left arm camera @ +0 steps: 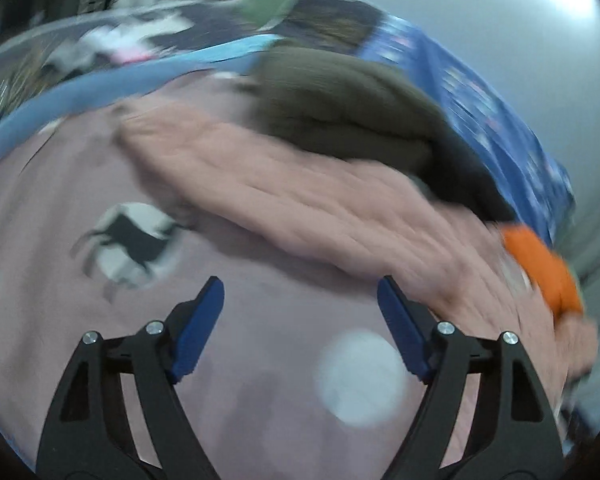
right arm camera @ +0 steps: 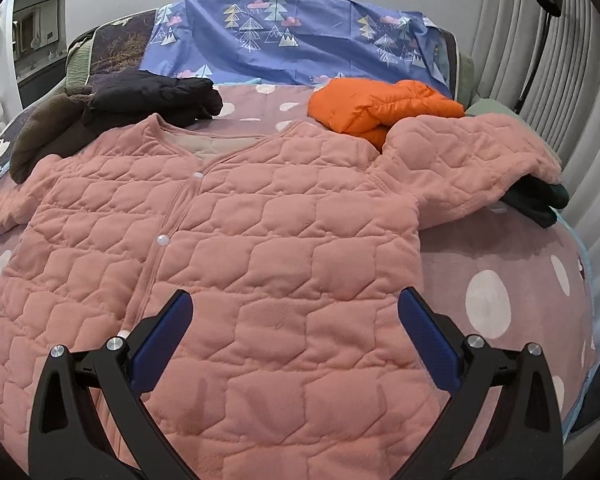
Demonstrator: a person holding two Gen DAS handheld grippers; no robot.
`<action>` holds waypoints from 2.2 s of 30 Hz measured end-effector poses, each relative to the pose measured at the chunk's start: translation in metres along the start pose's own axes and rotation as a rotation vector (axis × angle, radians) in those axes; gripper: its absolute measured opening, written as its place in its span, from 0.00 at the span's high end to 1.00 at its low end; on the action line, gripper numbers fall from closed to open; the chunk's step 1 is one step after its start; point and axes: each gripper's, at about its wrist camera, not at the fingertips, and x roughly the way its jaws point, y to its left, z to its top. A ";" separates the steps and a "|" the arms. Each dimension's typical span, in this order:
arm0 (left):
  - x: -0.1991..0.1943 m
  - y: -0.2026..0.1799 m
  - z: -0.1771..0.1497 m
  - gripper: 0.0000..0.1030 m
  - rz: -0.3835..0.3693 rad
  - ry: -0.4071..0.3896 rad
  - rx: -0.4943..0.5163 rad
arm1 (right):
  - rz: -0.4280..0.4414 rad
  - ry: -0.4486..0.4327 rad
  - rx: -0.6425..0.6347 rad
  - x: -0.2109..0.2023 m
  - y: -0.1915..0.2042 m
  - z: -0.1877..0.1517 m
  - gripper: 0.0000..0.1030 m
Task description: Fold large clothes
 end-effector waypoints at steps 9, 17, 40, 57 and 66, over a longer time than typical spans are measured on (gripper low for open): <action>0.069 0.078 0.073 0.13 0.090 -0.003 -0.251 | 0.060 0.052 0.057 0.029 -0.011 0.023 0.01; 0.087 0.089 0.100 0.86 0.041 -0.074 -0.322 | 0.049 0.057 0.048 0.044 -0.017 0.030 0.01; 0.023 -0.415 -0.095 0.70 -0.555 0.100 0.745 | 0.143 0.008 0.273 0.032 -0.124 0.010 0.01; 0.017 -0.261 -0.076 0.19 -0.183 0.045 0.666 | 0.477 0.150 0.188 0.084 -0.075 0.069 0.28; 0.055 -0.177 -0.057 0.19 -0.023 0.123 0.618 | 0.443 0.255 0.307 0.152 -0.035 0.099 0.38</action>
